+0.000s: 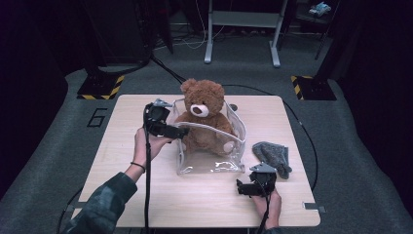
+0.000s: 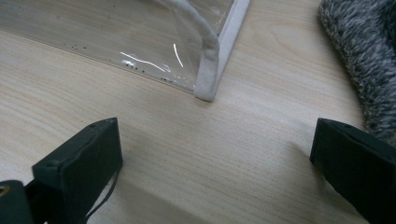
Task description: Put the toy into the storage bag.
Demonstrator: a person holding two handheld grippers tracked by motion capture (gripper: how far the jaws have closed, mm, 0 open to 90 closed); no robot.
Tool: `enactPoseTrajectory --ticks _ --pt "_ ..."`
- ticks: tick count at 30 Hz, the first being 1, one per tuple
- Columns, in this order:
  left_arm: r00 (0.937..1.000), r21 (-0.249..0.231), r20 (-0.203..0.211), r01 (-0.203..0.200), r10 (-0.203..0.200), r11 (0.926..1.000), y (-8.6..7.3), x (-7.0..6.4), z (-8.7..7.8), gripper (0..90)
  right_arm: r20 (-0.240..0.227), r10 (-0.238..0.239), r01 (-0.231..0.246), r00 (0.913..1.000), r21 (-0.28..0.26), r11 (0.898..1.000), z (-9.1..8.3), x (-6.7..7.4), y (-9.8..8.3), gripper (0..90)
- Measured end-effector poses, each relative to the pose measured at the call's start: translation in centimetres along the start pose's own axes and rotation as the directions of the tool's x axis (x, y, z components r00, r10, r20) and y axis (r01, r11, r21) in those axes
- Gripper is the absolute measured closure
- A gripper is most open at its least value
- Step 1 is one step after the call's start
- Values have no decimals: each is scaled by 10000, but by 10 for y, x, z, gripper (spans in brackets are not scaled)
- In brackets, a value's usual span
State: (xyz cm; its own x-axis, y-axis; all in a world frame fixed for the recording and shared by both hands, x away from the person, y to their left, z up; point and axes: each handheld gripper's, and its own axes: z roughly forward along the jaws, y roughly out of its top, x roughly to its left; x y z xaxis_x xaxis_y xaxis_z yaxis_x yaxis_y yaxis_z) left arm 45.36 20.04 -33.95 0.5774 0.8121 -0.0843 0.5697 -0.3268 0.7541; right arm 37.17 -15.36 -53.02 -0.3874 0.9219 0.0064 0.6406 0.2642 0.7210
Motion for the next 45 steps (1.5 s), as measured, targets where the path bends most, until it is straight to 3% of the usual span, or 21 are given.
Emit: enactPoseTrajectory --ticks 2,5,7,8,12,18,25,28,30,31,37,38,39,42,45 --pt "9999 -150 -59 143 -144 9998 -11 9 -14 0 -14 0 0 10000 -1 10000 0 0 0 15" --pt "9994 -261 -104 318 -321 9992 -20 16 -21 0 2 -1 1 10000 3 10000 0 0 0 15" --pt "9989 -316 -304 352 -362 9989 -36 26 -33 0 2 4 -4 10000 3 10000 0 0 0 15" --pt "9976 -494 -458 490 -513 9976 -42 28 -35 0 -13 4 -4 10000 -3 10000 0 0 0 15" --pt "9949 -444 -667 727 -756 9964 -59 39 -42 0 -11 8 -8 10000 1 10000 0 0 0 15" --pt "9877 -276 -1210 967 -993 9949 -104 59 -50 0 53 8 -8 10000 -4 10000 0 0 0 15" --pt "9795 -14 -1531 1319 -1306 9913 -151 71 -45 0 57 30 -30 10000 -14 10000 0 0 0 15" --pt "9764 412 -1754 1351 -1260 9900 -179 76 -37 0 68 24 -24 10000 -11 10000 0 0 0 15" --pt "9757 570 -1783 1397 -1276 9886 -188 78 -34 0 61 33 -33 10000 -17 10000 0 0 0 15" --pt "9733 594 -1765 1590 -1464 9855 -195 78 -32 0 72 31 -31 10000 -12 10000 0 0 0 15" --pt "9565 560 -2466 1747 -1559 9830 -230 85 -18 0 75 32 -32 10000 -13 10000 0 0 0 16" --pt "9565 560 -2466 1747 -1559 9830 -230 85 -18 0 69 16 -16 10000 -10 10000 0 0 0 15" --pt "9562 875 -2675 1470 -1189 9853 -236 86 -13 0 63 35 -35 10000 -17 10000 0 0 0 15" --pt "9478 629 -2819 1734 -1492 9828 -245 84 -4 0 25 38 -38 10000 -2 10000 0 0 0 15" --pt "9484 359 -2834 1585 -1420 9867 -248 83 -3 0 -3 24 -24 10000 6 10000 0 0 0 15"
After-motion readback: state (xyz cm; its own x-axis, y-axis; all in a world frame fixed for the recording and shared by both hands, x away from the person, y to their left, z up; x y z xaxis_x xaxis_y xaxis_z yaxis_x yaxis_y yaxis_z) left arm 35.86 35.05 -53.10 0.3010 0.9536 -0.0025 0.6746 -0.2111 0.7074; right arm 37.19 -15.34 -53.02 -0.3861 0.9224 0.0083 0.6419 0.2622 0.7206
